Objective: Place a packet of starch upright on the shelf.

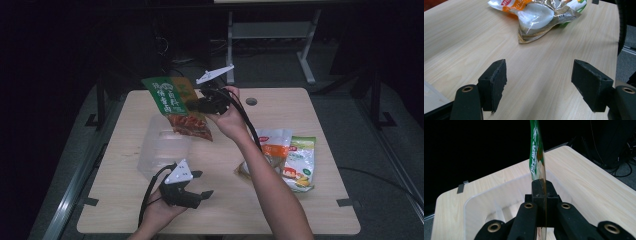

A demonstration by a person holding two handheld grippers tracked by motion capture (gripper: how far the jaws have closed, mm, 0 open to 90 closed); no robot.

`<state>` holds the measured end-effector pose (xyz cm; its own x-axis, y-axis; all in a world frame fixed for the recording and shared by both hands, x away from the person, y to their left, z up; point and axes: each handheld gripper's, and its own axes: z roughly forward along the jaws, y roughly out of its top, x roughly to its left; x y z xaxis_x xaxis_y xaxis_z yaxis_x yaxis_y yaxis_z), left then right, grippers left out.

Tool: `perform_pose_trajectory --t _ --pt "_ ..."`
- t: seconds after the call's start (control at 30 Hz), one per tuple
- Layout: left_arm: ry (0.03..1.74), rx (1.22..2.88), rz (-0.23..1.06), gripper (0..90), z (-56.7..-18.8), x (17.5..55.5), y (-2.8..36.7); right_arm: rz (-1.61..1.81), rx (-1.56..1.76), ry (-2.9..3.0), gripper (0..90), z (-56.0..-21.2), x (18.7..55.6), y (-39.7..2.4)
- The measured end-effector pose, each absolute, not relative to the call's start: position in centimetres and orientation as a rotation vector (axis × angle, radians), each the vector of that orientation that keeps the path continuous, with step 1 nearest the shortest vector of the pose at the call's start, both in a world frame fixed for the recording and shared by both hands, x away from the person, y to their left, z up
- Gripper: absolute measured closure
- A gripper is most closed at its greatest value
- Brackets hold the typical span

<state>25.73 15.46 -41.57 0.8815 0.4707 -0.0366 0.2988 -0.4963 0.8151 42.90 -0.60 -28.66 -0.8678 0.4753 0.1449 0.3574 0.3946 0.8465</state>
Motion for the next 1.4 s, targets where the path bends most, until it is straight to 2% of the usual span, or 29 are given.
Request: perform_pose_trajectory --t 0.37,0.67,1.1,1.4 --pt "0.570 2.112 0.222 27.2 -41.7 25.7 15.4 1.518 0.778 2.505 89.8 -29.7 45.1 2.0" --pt "0.564 2.109 0.232 27.2 -41.7 25.7 15.5 1.571 0.842 2.513 89.8 -32.8 46.5 4.6" --pt "0.561 2.110 0.239 27.3 -41.6 25.7 15.6 1.590 0.919 2.490 89.5 -36.2 46.7 4.9" --pt "0.566 2.113 0.238 27.3 -41.7 25.8 15.5 1.556 0.937 2.506 89.2 -36.9 47.0 4.0"
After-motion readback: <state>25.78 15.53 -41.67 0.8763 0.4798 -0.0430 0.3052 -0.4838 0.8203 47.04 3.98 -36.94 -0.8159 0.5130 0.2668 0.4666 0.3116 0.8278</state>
